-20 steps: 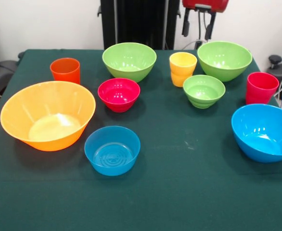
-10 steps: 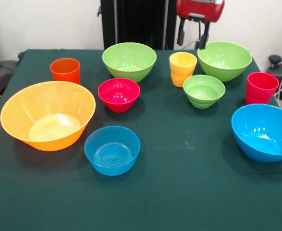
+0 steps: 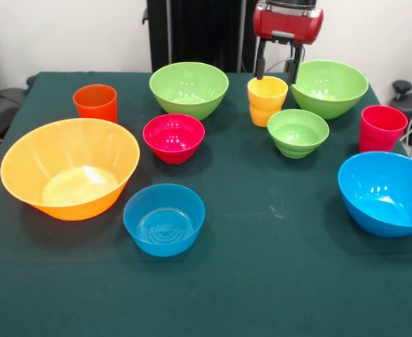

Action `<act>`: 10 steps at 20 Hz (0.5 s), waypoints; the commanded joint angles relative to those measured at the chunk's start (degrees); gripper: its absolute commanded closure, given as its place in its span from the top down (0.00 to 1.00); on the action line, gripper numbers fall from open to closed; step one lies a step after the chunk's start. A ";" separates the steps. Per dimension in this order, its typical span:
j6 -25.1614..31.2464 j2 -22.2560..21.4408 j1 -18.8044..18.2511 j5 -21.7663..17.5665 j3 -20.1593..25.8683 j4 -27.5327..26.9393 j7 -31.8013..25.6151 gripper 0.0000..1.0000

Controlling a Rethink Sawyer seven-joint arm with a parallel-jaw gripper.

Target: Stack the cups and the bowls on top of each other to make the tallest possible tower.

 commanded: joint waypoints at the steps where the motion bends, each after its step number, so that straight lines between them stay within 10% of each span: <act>1: -5.35 5.10 -3.89 -3.81 9.98 3.96 10.82 1.00; 10: -8.28 6.27 -5.13 -2.93 13.33 5.87 13.81 1.00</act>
